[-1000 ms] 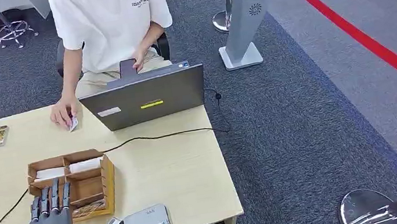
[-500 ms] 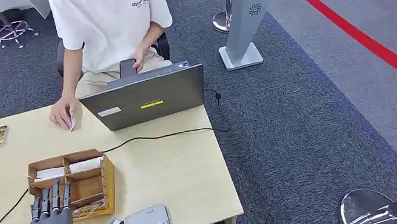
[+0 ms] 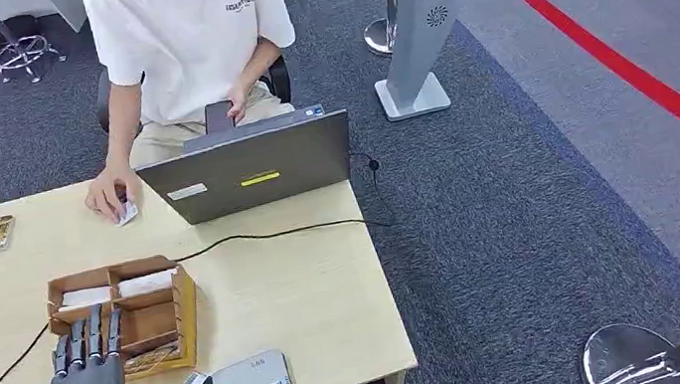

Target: Pass the card to the sensor for recognition and then transmit it.

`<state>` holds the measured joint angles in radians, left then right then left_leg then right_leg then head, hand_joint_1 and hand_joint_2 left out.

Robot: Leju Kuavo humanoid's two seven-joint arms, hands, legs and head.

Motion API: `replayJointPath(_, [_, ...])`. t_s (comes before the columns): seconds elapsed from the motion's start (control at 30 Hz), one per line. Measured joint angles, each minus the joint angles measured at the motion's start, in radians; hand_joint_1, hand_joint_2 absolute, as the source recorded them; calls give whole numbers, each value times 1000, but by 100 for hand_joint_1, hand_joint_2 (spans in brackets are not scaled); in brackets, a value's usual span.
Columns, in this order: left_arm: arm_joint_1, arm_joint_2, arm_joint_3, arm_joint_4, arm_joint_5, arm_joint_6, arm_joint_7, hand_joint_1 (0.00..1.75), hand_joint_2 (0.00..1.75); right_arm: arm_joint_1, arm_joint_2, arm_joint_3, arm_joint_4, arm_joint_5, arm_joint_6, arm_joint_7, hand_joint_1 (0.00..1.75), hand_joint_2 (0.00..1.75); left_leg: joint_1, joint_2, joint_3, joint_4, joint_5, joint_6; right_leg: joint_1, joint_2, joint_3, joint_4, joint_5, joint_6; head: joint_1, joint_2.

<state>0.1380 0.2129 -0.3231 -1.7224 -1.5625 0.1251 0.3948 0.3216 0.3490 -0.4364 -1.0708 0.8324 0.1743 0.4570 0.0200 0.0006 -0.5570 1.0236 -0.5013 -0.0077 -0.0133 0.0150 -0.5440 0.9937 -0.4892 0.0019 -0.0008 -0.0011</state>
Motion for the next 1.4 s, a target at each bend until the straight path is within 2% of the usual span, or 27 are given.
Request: replayJointPath(1.4, [-20, -24, 0, 1, 0, -21, -6, 0, 175, 0, 0, 0, -1, 18, 16, -9, 0, 175, 0, 0, 0, 0, 0, 0, 0, 0, 0, 0, 0, 0, 0, 0])
